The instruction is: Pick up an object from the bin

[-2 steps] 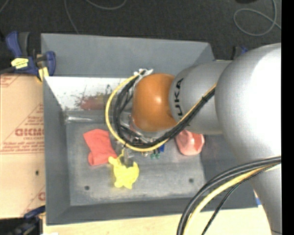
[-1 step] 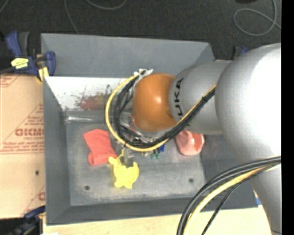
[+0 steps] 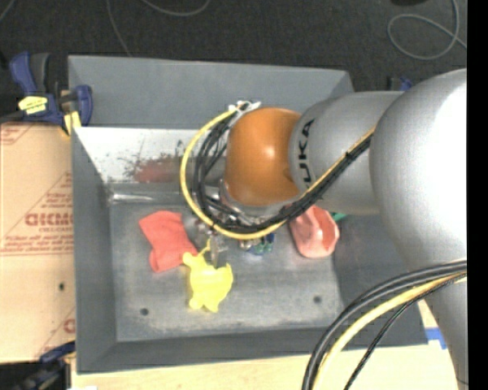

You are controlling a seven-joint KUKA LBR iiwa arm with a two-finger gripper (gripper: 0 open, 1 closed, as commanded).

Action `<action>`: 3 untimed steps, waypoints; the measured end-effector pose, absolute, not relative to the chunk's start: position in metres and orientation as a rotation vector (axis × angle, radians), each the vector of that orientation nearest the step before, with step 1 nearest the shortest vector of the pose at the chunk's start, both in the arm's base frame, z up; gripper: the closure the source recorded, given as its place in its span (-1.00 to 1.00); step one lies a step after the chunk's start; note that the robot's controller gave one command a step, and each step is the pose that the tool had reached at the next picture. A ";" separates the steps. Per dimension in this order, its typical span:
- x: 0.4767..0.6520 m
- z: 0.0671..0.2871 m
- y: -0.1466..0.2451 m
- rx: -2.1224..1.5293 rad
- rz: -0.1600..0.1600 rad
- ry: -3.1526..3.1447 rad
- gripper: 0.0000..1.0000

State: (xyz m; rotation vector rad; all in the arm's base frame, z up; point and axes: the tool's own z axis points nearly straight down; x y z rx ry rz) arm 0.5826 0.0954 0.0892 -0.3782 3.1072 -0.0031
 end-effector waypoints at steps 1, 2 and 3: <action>0.583 0.143 0.089 -0.377 -0.004 3.110 1.00; 0.589 0.175 0.083 -0.357 -0.003 3.099 1.00; 0.592 0.210 0.084 -0.325 -0.002 3.119 1.00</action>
Offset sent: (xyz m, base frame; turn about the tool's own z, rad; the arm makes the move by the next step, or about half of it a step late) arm 0.0083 -0.0259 0.0464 0.0336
